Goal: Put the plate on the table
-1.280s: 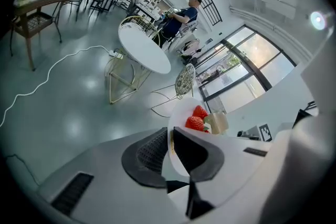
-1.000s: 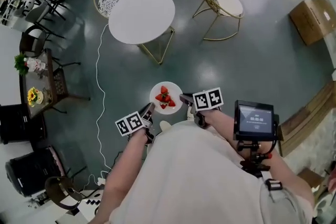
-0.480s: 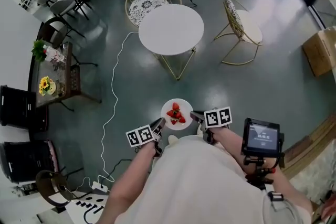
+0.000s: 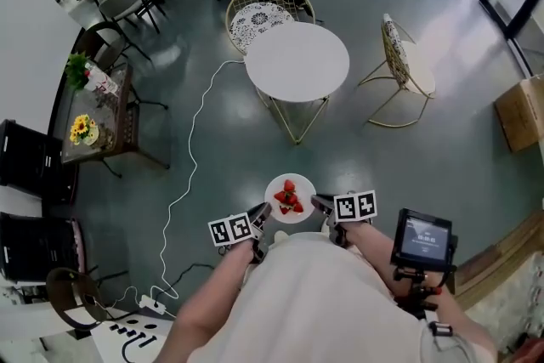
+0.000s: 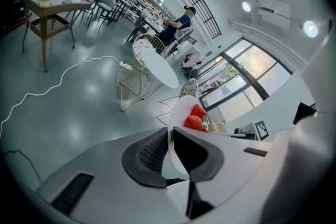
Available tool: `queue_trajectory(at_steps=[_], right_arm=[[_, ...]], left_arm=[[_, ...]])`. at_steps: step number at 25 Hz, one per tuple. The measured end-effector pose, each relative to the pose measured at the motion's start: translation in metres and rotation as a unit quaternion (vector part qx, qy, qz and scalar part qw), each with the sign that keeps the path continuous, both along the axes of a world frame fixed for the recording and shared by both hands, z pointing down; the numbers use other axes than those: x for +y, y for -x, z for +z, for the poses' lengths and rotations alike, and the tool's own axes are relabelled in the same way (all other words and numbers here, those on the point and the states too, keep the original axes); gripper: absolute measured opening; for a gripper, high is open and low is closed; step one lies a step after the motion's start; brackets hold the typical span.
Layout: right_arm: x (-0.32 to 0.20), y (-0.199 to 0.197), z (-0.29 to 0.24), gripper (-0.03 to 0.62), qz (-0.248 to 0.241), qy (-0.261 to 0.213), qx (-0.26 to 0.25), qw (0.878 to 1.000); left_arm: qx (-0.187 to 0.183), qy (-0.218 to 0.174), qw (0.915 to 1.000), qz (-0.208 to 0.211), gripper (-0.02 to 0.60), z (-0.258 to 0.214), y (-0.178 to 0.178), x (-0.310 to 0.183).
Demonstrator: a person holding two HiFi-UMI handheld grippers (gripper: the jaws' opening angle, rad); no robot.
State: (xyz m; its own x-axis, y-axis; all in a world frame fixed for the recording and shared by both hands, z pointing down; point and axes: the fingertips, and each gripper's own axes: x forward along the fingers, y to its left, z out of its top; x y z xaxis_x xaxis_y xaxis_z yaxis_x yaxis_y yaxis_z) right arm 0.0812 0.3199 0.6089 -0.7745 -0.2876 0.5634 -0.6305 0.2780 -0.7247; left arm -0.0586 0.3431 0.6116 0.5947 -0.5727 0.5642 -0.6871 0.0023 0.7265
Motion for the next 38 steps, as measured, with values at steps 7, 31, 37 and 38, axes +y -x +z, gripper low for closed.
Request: queue_trajectory(at_steps=[7,31,37,38], right_arm=[[-0.001,0.002,-0.003,0.031,-0.009,0.001,0.005,1.0],[0.023,0.109,-0.009,0.031,-0.076,-0.015,0.018,0.997],[0.025,0.13,-0.006,0.031,-0.103,-0.01,0.018,0.994],[0.023,0.133,-0.006,0.031,-0.108,-0.01,0.018,0.994]], left_arm=[[-0.002,-0.002,0.9999,-0.011,0.041,-0.006,0.002,0.002],[0.003,-0.021,0.9965,-0.081,0.038,-0.013,0.104,0.044],[0.004,-0.017,0.9937,-0.111,0.038,-0.011,0.122,0.054],[0.004,-0.016,0.9931,-0.116,0.038,-0.011,0.124,0.054]])
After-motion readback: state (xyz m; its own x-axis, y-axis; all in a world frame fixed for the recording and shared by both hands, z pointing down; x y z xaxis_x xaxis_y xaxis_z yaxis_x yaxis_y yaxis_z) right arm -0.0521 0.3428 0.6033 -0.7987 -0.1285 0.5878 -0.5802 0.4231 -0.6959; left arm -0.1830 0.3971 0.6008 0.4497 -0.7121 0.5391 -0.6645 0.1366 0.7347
